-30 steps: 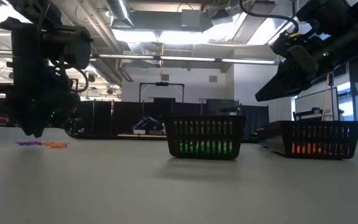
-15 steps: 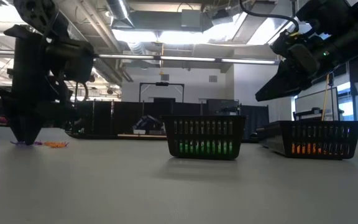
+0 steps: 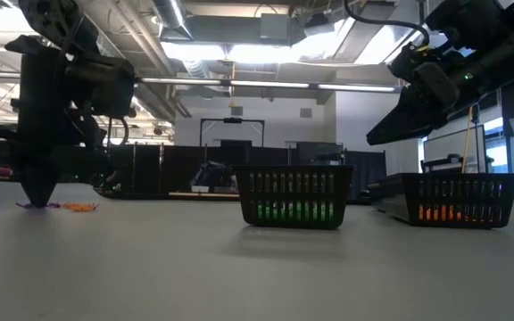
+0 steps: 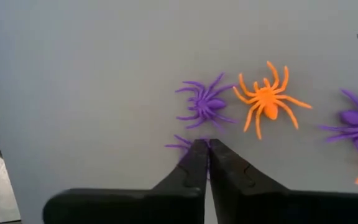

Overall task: Sort Halloween decoration
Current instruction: Put the purple spider toy into the top bin

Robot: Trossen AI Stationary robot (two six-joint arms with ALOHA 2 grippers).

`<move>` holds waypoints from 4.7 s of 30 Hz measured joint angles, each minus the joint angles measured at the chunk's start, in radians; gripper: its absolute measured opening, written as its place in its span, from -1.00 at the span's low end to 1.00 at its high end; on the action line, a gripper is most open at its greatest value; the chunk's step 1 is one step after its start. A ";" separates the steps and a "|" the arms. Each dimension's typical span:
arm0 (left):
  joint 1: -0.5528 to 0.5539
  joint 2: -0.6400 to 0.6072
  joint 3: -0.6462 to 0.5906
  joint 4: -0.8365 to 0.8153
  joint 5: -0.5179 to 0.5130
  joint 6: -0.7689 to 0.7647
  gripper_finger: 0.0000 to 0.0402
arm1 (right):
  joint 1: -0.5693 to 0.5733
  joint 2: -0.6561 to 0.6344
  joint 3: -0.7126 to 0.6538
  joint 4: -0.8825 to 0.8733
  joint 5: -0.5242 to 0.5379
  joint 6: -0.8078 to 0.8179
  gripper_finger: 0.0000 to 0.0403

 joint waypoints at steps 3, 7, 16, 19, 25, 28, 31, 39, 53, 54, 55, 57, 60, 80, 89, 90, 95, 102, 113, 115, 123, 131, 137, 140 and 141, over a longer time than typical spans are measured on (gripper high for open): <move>-0.022 -0.003 0.006 -0.002 -0.008 0.002 -1.00 | 0.000 0.000 0.000 0.000 0.000 0.000 -0.31; -0.066 -0.015 0.051 -0.006 -0.043 0.002 -1.00 | 0.000 0.000 0.000 0.001 0.000 0.001 -0.31; -0.155 -0.016 0.251 -0.031 -0.204 0.079 -1.00 | 0.000 0.000 0.000 0.007 0.000 0.001 -0.31; -0.189 -0.016 0.331 -0.004 -0.279 0.149 -1.00 | 0.000 0.000 0.000 0.016 -0.004 0.001 -0.31; -0.236 -0.017 0.437 0.250 -0.376 0.454 -1.00 | 0.000 0.000 0.001 0.112 -0.136 -0.024 -0.31; -0.218 -0.017 0.439 0.448 -0.315 0.641 -1.00 | 0.000 0.001 0.001 0.129 -0.171 -0.048 -0.31; -0.180 -0.013 0.439 0.612 -0.213 0.783 -1.00 | 0.000 0.001 0.001 0.140 -0.170 -0.056 -0.31; -0.075 0.025 0.439 0.900 0.046 1.003 -1.00 | 0.000 0.002 -0.003 0.221 -0.236 -0.083 -0.31; -0.001 0.246 0.438 1.325 0.377 1.092 -1.00 | 0.000 0.006 -0.101 0.500 -0.339 -0.101 -0.29; -0.002 0.263 0.438 1.353 0.395 1.092 -1.00 | 0.000 0.013 -0.101 0.514 -0.347 -0.100 -0.28; -0.002 0.277 0.438 1.375 0.409 1.092 -1.00 | 0.000 0.019 -0.101 0.527 -0.355 -0.099 -0.27; -0.006 0.300 0.438 1.416 0.428 1.092 -1.00 | 0.000 0.039 -0.101 0.547 -0.365 -0.099 -0.23; -0.012 0.322 0.438 1.453 0.432 1.091 -1.00 | 0.000 0.090 -0.101 0.588 -0.381 -0.095 -0.14; -0.062 0.328 0.438 1.453 0.422 1.097 -1.00 | 0.055 0.473 0.046 0.951 -0.620 -0.065 0.10; -0.088 0.328 0.438 1.428 0.422 1.097 -1.00 | 0.064 0.501 0.071 0.948 -0.621 -0.084 -0.16; -0.089 0.328 0.438 1.421 0.422 1.097 -1.00 | 0.065 0.501 0.071 0.948 -0.621 -0.084 -0.20; -0.097 0.328 0.438 1.397 0.394 1.095 -1.00 | 0.065 0.501 0.071 0.941 -0.620 -0.085 -0.43; -0.097 0.328 0.438 1.391 0.393 1.095 -1.00 | 0.064 0.501 0.071 0.916 -0.620 -0.106 -0.76; -0.096 0.328 0.438 1.379 0.389 1.065 -0.96 | 0.064 0.501 0.070 0.880 -0.597 -0.134 -0.94; -0.096 0.328 0.438 1.378 0.389 1.067 -0.87 | 0.063 0.501 0.070 0.869 -0.583 -0.136 -0.96; -0.094 0.273 0.438 1.194 0.270 1.064 -0.49 | -0.047 0.415 0.069 0.612 -0.470 -0.079 -0.92; -0.096 0.234 0.438 1.055 0.216 1.038 -0.46 | -0.209 0.177 -0.053 0.382 -0.223 -0.078 -0.94; -0.097 0.234 0.438 1.036 0.142 1.038 -0.46 | -0.345 -0.008 -0.219 0.381 -0.066 -0.044 -0.91; -0.096 0.234 0.438 1.047 0.115 1.038 -0.46 | -0.393 -0.065 -0.267 0.380 -0.054 -0.023 -0.84; -0.094 0.234 0.438 1.047 0.103 1.038 -0.46 | -0.405 -0.080 -0.274 0.379 -0.058 -0.022 -0.81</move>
